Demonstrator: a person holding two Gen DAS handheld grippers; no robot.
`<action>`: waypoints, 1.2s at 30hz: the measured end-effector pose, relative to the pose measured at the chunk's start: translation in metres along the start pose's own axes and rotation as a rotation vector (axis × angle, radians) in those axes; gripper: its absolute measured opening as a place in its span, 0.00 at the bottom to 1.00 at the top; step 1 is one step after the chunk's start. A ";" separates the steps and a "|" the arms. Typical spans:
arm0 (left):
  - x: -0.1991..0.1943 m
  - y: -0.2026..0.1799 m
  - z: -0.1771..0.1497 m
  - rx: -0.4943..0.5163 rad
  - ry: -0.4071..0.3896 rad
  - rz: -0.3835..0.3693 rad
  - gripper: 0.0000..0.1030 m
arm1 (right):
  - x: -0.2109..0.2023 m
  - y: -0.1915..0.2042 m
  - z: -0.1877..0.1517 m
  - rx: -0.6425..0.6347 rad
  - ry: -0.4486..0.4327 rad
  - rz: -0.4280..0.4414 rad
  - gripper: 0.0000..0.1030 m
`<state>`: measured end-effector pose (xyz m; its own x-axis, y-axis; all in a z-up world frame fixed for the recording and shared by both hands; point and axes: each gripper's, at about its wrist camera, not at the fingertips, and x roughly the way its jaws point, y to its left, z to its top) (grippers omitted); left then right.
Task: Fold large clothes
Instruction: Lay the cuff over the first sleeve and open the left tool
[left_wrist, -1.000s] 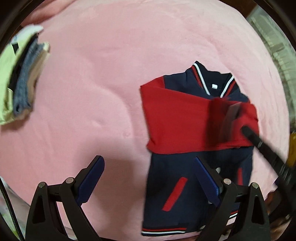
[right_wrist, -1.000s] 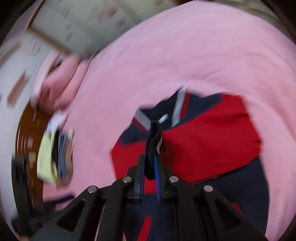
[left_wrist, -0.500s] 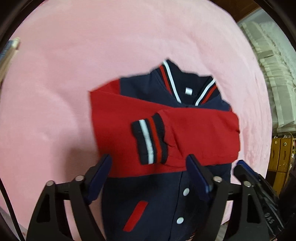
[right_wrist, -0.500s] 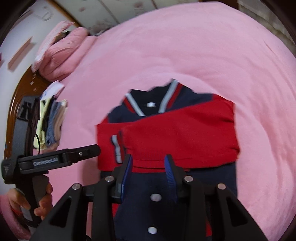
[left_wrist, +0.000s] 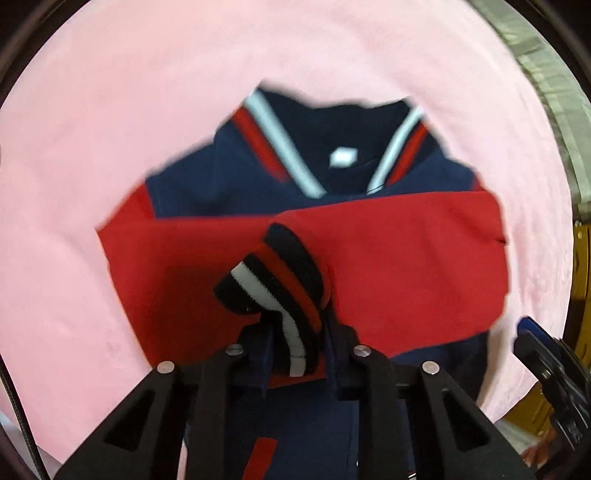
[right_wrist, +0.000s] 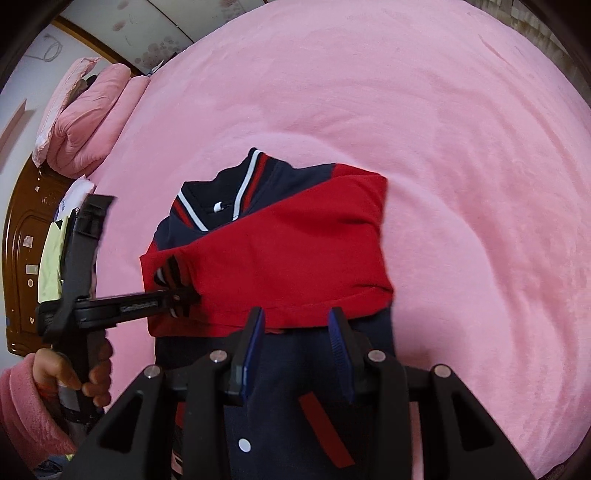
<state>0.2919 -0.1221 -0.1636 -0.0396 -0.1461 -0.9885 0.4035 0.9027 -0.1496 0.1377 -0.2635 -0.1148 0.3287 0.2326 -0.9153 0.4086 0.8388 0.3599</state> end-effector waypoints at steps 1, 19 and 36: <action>-0.009 -0.004 0.000 0.006 -0.024 -0.004 0.19 | -0.002 -0.002 0.000 0.006 -0.001 -0.004 0.35; -0.015 0.053 -0.026 -0.146 0.077 0.180 0.54 | 0.002 0.006 0.008 -0.046 -0.020 0.001 0.35; 0.042 0.064 0.020 -0.428 0.097 0.104 0.46 | 0.085 0.008 0.054 -0.003 -0.105 -0.018 0.00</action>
<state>0.3347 -0.0786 -0.2146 -0.1127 -0.0261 -0.9933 -0.0041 0.9997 -0.0258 0.2151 -0.2631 -0.1801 0.4085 0.1649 -0.8977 0.4130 0.8437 0.3429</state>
